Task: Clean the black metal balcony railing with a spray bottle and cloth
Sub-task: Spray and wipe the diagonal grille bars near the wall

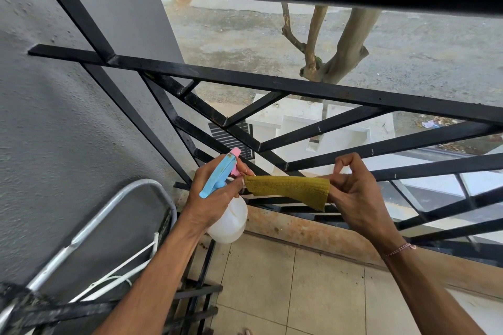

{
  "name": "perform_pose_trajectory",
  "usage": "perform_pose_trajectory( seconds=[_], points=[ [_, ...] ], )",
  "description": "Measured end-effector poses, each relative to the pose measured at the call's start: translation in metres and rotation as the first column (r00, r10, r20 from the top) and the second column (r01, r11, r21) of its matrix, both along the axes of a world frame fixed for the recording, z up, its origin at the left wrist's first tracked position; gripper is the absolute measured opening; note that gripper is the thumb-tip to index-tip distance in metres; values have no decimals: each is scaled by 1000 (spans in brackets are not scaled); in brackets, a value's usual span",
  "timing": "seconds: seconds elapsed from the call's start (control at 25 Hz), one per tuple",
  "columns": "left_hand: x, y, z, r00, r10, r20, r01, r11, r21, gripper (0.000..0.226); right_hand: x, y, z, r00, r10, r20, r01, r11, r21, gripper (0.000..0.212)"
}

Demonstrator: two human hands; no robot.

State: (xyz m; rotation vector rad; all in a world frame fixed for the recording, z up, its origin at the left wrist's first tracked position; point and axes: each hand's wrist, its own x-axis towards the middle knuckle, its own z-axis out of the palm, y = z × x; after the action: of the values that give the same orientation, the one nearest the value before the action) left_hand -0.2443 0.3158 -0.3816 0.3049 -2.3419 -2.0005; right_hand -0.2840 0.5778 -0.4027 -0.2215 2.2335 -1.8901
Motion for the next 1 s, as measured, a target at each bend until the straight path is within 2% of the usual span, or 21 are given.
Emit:
perform_pose_trajectory(
  seconds=[0.16, 0.2, 0.28, 0.32, 0.36, 0.4, 0.48, 0.56, 0.6, 0.68, 0.88, 0.92, 1.0],
  points=[
    [-1, -1, 3, 995, 70, 72, -74, 995, 67, 46, 4, -2, 12, 988, 115, 105, -105, 990, -92, 10],
    [-1, -3, -1, 994, 75, 84, -83, 993, 87, 45, 5, -3, 10, 984, 106, 143, -90, 990, -111, 14],
    [-3, -7, -7, 988, 97, 123, -108, 991, 84, 34, 10, -11, 5, 951, 100, 292, -1, 947, -320, 25],
    [-3, -10, -8, 977, 118, 175, -134, 987, 84, 29, 14, -16, 1, 922, 133, 364, 39, 903, -429, 38],
    [-4, -11, -10, 968, 129, 215, -151, 985, 88, 33, 19, -21, -6, 900, 172, 399, 42, 879, -474, 59],
    [-5, -11, -9, 957, 146, 250, -171, 982, 81, 39, 26, -28, -16, 892, 200, 406, 5, 893, -451, 75],
    [-5, -12, -10, 952, 121, 282, -156, 982, 105, 33, 42, -45, -33, 914, 184, 361, -101, 966, -236, 80],
    [-7, -10, -9, 949, 93, 300, -125, 988, 92, 31, 56, -59, -45, 969, 131, 212, -143, 989, 43, 60],
    [-7, -13, -13, 947, 86, 309, -113, 991, 70, 35, 59, -63, -48, 986, 94, 139, -111, 987, 118, 44],
    [-9, -20, -21, 939, 109, 327, -120, 993, 14, 52, 59, -66, -45, 995, 50, 84, -62, 986, 154, 15],
    [-13, -32, -27, 948, 56, 312, -38, 997, -63, 68, 49, -65, -18, 990, 133, 34, -138, 959, 247, 8],
    [-13, -31, -25, 954, 52, 295, -35, 997, -63, 61, 49, -66, -12, 990, 123, 70, -135, 966, 222, 7],
    [-14, -29, -22, 976, 74, 203, -56, 994, -93, 24, 49, -71, 4, 975, 79, 207, -107, 986, 130, 24]
  ],
)
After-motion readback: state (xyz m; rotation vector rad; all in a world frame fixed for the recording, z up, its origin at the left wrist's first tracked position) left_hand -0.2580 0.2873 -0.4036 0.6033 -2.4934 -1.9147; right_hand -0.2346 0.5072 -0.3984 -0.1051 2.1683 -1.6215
